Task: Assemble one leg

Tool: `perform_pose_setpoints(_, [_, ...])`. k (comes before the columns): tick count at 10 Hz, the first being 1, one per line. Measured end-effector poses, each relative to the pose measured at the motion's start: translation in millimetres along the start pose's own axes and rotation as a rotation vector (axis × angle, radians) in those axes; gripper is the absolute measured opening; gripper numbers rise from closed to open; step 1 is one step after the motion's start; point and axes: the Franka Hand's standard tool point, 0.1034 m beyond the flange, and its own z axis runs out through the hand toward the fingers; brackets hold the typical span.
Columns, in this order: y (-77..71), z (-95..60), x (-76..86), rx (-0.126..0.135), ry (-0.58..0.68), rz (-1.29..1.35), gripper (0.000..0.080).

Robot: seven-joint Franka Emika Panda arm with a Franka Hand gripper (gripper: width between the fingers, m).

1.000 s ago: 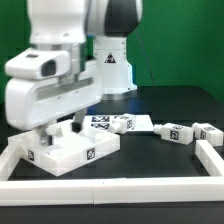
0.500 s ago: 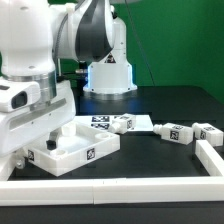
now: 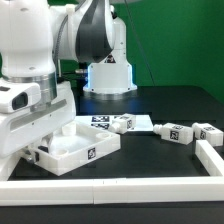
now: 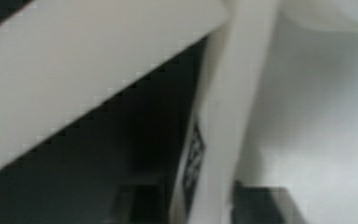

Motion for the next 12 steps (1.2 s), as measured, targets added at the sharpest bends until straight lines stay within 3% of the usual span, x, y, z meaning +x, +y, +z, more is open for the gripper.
perform_pose_setpoints(1, [-1.3,-3.5,8.9,0.039,-0.016,0.066,0.0092])
perform_pose_setpoints(2, [3.2,-9.5,24.3,0.034,-0.016,0.155,0.0054])
perform_pose_setpoints(4, [3.0,-20.4,66.4,0.043,-0.034,0.354,0.0054])
perform_pose_setpoints(6, [9.4,-21.0,101.0,0.042,-0.03,0.477,0.0054])
perform_pose_setpoints(9, [-9.7,-3.8,127.3,0.09,-0.102,0.62,0.0054])
perform_pose_setpoints(10, [-12.0,-3.9,128.7,0.104,-0.126,0.632,0.0054])
perform_pose_setpoints(12, [-11.8,-3.9,128.3,0.103,-0.125,0.63,0.0054])
